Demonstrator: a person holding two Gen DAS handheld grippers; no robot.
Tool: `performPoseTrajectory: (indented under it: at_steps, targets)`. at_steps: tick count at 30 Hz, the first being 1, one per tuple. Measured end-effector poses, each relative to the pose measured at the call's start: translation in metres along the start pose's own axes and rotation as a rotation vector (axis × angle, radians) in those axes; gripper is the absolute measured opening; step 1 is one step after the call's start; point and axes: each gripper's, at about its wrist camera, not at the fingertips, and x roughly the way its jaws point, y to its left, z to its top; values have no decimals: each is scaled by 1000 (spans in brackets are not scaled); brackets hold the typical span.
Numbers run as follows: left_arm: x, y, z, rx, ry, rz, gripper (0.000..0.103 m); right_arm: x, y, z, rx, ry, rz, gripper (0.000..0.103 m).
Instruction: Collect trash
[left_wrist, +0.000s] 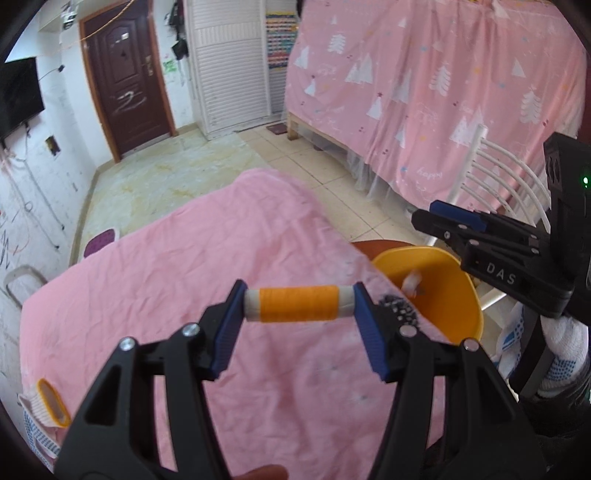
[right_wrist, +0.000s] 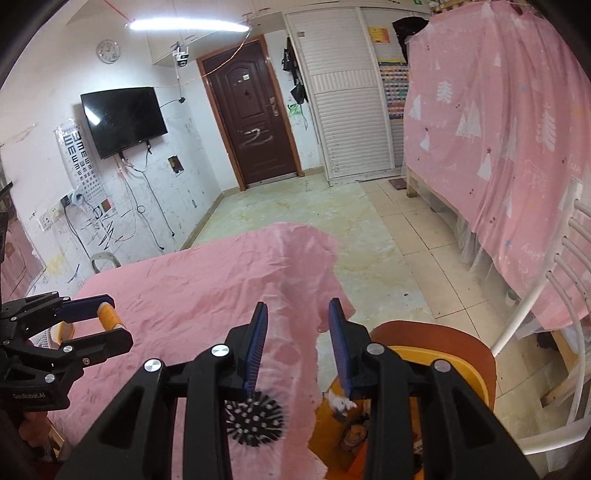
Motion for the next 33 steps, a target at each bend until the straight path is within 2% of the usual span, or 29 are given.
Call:
performPoseTrajectory:
  at_steps: [7,12,17,19,20,21,22,28,33]
  targets:
    - [16,-43,13,59,26,-78,56,-17,-51,-16,67,-5,-51,24]
    - [32,-76,26,99,30,-147,56,-33,-81,-20,127,-40,-80,24]
    - [62,-107,31,108,93,-233,56,-45,-105,-24,178,-65,-106,24]
    - [72,-119,33,115,113,-253,63,-48,-111,-24,189,-71,-113,24]
    - [75,-122,33,114,117,-262,74,-49,-113,-24,195,-75,-114,24]
    - [77,-126,33,113,121,-274,79,-51,-115,-25,202,-80,-114,24]
    - [78,-130,33,116,124,-278,79,-54,-117,-25,204,-82,-114,24]
    - [77,-134,32,130,124,-275,79,-59,-119,-25,215,-92,-115,24]
    - [66,-118,33,101,106,-275,79,-58,-112,-23,200,-85,-111,24]
